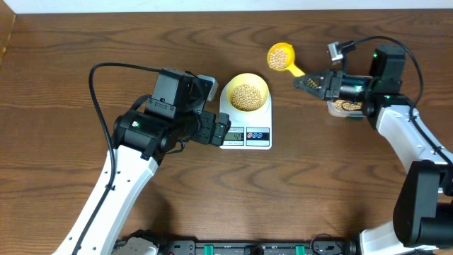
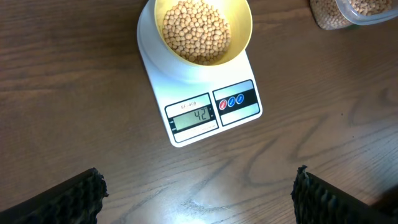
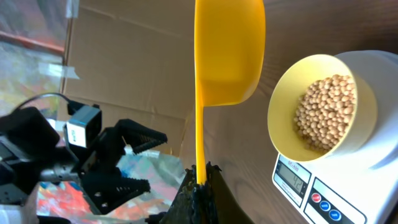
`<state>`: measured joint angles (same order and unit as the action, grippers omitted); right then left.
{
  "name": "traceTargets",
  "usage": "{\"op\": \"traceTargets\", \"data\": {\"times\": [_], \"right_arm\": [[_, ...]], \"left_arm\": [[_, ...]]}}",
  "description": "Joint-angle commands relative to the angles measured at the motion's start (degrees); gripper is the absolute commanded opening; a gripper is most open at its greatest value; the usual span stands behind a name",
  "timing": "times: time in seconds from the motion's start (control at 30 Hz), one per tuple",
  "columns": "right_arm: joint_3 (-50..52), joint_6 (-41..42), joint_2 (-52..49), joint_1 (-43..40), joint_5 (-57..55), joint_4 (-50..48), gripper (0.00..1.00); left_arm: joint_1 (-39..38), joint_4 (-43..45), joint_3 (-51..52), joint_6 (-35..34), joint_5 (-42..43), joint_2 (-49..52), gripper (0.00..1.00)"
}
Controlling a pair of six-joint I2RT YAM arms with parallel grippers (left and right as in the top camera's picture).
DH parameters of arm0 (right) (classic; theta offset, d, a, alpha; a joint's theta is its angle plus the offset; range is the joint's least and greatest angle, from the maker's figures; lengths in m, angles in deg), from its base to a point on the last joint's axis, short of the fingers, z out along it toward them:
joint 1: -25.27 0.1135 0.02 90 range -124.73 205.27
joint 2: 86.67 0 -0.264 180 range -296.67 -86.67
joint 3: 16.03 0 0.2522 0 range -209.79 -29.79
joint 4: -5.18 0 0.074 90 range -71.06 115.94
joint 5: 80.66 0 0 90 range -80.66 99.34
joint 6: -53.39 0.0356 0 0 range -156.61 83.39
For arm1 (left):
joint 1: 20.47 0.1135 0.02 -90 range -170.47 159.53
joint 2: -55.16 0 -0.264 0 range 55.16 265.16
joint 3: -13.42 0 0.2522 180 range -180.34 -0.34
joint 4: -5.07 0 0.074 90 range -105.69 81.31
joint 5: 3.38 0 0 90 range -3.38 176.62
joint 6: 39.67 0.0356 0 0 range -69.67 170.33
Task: Scoop item into bowl and weigh 50g on scale
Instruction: 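Carry the scoop left over the yellow bowl on the scale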
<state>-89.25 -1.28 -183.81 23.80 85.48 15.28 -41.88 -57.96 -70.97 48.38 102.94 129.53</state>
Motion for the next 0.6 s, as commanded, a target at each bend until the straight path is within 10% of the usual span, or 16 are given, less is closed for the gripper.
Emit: {"op": "traceTargets", "data": {"times": [0.0,0.57], "right_arm": [[0.0,-2.3,-0.7,1.9,-3.3,0.0,0.01],[0.0,-13.7,-0.7,8.0,-14.6,5.2,0.01]], "left_arm": [[0.2,-0.1,-1.6,-0.7,-0.4,-0.5,0.98],[0.2,-0.1,-1.6,-0.7,-0.4,-0.5,0.98]]}}
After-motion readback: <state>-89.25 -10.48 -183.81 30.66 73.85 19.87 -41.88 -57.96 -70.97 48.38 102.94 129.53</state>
